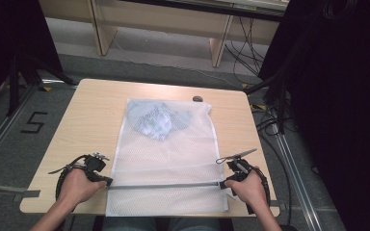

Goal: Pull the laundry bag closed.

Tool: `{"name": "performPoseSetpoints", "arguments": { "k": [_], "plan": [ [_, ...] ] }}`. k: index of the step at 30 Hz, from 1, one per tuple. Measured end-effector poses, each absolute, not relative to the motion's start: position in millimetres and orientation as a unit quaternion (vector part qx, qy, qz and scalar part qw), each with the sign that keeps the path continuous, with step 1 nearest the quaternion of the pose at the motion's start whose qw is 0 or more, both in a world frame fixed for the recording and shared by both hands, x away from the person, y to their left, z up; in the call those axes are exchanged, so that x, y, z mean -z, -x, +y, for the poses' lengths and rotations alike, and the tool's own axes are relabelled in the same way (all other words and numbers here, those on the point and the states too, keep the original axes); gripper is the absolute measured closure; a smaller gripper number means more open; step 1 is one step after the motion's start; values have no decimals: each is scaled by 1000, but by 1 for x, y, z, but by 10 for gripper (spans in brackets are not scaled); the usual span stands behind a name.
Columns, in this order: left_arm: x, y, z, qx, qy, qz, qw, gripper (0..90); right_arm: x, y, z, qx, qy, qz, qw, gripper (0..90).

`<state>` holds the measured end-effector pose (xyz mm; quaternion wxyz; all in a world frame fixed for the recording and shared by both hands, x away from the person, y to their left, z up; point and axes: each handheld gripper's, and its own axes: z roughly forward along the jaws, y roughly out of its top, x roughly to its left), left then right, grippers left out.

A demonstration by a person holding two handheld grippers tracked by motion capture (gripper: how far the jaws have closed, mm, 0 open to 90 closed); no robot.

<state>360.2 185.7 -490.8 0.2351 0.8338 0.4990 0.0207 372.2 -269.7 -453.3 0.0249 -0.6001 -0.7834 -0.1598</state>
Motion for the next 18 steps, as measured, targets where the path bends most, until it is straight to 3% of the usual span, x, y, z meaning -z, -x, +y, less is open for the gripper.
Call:
{"name": "performPoseSetpoints", "arguments": {
  "k": [12, 18],
  "plan": [
    [492, -359, 186, -23, -828, 504, 244, 882, 452, -373, -276, 166, 605, -779, -18, 794],
    [489, -358, 185, -27, -825, 507, 246, 804, 451, -373, -278, 178, 604, -776, -29, 737]
  ]
}}
